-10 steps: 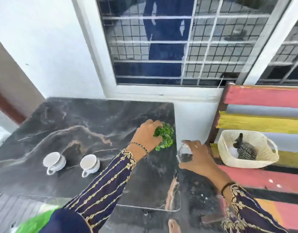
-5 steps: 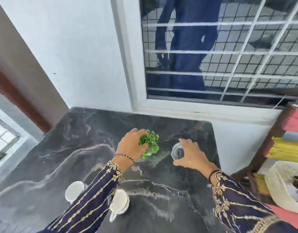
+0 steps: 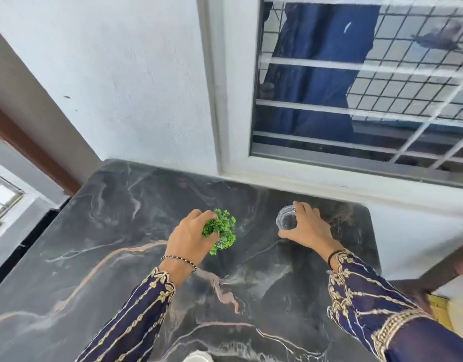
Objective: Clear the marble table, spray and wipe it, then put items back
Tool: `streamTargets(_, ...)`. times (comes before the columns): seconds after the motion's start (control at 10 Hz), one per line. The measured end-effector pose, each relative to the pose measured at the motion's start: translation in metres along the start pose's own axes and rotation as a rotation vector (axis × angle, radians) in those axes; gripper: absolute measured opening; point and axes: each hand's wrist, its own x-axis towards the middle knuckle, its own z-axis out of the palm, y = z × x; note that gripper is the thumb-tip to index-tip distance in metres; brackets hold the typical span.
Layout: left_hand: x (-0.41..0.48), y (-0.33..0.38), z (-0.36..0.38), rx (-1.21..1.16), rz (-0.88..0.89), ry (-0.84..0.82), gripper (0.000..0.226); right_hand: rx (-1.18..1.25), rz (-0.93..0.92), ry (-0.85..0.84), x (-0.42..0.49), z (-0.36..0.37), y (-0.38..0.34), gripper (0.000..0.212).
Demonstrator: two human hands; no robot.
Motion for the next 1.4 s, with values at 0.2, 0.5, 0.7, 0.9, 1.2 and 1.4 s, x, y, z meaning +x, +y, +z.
streamTargets(0.2, 0.009, -0.02, -0.004, -0.003, -0.032, -0.012, 0.031, -0.105, 0.005, 0.021, -0.001, 0.004, -0.019, 0.114)
streamTargets(0.5, 0.031, -0.081, -0.029, -0.038, -0.049, -0.003, 0.031, 0.244, -0.266, -0.039, -0.015, 0.038, -0.142, 0.073)
streamTargets(0.7, 0.062, -0.144, -0.063, -0.073, 0.004, 0.033, 0.032, 0.778, -0.22, -0.172, 0.003, 0.073, -0.265, 0.066)
streamTargets(0.9, 0.108, -0.199, -0.09, -0.091, 0.007, 0.057, 0.033, 0.92, -0.191, -0.102, 0.038, 0.089, -0.339, 0.052)
streamTargets(1.2, 0.141, -0.233, -0.089, -0.175, 0.035, 0.029, 0.041, 0.983, -0.103, -0.078, 0.068, 0.1, -0.371, 0.047)
streamTargets(1.4, 0.126, -0.225, -0.091, 0.111, 0.042, 0.126, 0.05, 1.018, -0.06, -0.107, 0.051, 0.093, -0.37, 0.058)
